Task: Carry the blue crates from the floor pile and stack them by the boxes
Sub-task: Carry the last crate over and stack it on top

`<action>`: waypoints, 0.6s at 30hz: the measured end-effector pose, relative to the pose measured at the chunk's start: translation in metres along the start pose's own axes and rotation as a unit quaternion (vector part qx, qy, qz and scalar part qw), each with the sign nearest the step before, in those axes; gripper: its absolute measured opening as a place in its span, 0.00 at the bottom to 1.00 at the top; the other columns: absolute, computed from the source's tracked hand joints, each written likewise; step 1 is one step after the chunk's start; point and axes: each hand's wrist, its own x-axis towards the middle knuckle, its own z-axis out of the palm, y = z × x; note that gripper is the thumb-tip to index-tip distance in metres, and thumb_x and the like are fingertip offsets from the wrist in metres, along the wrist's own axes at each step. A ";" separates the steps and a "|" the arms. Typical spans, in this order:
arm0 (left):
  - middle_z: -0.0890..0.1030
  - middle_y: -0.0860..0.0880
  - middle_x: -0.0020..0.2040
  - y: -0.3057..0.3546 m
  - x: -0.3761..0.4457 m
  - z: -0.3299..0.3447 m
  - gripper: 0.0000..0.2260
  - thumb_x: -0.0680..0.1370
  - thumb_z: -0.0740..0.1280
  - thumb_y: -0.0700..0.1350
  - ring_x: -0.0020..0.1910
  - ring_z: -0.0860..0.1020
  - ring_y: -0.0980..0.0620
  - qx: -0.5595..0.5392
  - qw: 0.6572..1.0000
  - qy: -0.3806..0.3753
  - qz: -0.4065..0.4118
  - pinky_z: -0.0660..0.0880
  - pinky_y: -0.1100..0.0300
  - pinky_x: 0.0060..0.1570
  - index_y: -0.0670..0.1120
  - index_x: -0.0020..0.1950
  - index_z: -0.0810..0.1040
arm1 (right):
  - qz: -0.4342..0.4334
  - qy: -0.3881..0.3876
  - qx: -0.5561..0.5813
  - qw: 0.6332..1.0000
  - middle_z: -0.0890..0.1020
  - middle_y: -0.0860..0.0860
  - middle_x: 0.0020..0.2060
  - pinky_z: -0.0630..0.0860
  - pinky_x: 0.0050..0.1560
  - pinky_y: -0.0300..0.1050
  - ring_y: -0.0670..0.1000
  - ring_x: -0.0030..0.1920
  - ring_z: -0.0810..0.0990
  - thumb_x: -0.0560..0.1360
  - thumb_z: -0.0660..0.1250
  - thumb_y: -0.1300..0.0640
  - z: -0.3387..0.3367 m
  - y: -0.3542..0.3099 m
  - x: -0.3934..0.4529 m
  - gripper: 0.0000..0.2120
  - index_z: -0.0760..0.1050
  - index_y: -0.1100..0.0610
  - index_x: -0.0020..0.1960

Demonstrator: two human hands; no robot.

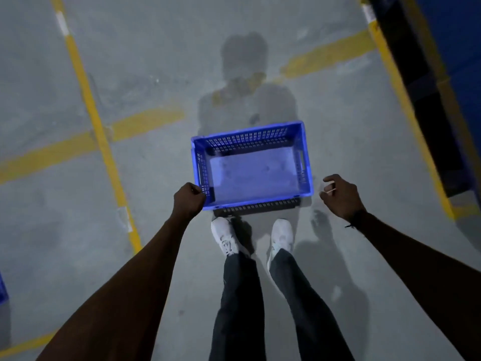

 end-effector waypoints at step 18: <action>0.75 0.32 0.62 -0.077 0.256 0.129 0.24 0.74 0.69 0.38 0.56 0.78 0.29 0.077 0.994 0.075 -0.017 0.73 0.45 0.46 0.38 0.64 0.60 | 0.026 0.006 0.000 1.000 0.78 0.60 0.45 0.68 0.35 0.46 0.58 0.40 0.75 0.68 0.72 0.53 0.172 0.094 0.236 0.46 0.53 0.65 0.77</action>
